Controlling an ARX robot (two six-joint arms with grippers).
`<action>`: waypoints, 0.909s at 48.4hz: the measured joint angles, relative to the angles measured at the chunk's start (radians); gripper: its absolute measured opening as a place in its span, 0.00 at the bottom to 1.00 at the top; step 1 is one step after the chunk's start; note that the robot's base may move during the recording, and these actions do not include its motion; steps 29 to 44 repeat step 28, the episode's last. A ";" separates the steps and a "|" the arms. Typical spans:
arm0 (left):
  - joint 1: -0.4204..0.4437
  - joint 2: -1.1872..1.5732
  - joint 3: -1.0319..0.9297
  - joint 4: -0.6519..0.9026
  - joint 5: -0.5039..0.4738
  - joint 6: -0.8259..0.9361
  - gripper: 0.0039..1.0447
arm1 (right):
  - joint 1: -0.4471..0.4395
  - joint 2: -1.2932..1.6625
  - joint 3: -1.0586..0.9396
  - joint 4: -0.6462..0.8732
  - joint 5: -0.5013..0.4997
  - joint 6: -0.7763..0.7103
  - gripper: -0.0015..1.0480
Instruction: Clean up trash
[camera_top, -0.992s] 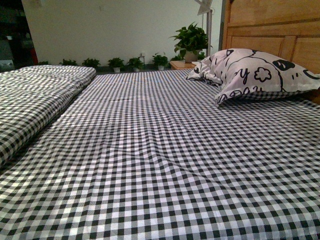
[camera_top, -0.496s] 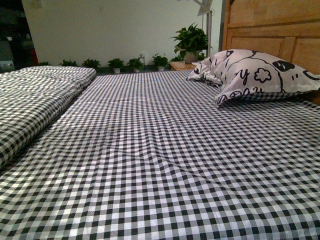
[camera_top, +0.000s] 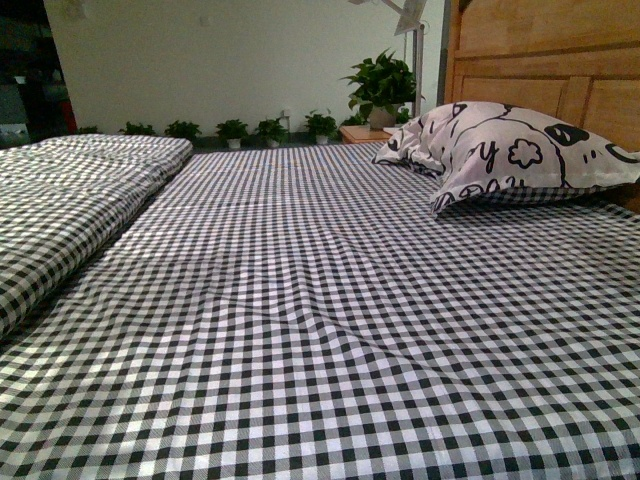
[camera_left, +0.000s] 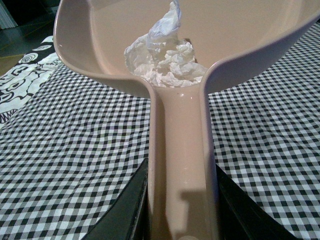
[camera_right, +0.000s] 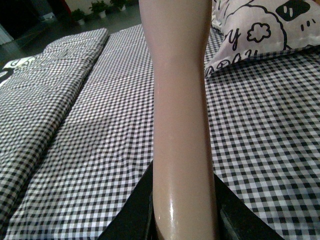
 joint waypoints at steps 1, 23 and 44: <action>0.000 0.000 0.000 0.000 0.000 0.000 0.27 | 0.000 0.000 0.000 0.000 0.000 0.000 0.19; 0.000 0.000 0.000 0.000 0.000 0.000 0.27 | 0.000 0.000 0.000 0.000 0.000 0.000 0.19; 0.000 0.000 0.000 0.000 0.000 0.000 0.27 | 0.000 0.000 0.000 0.000 0.000 0.000 0.19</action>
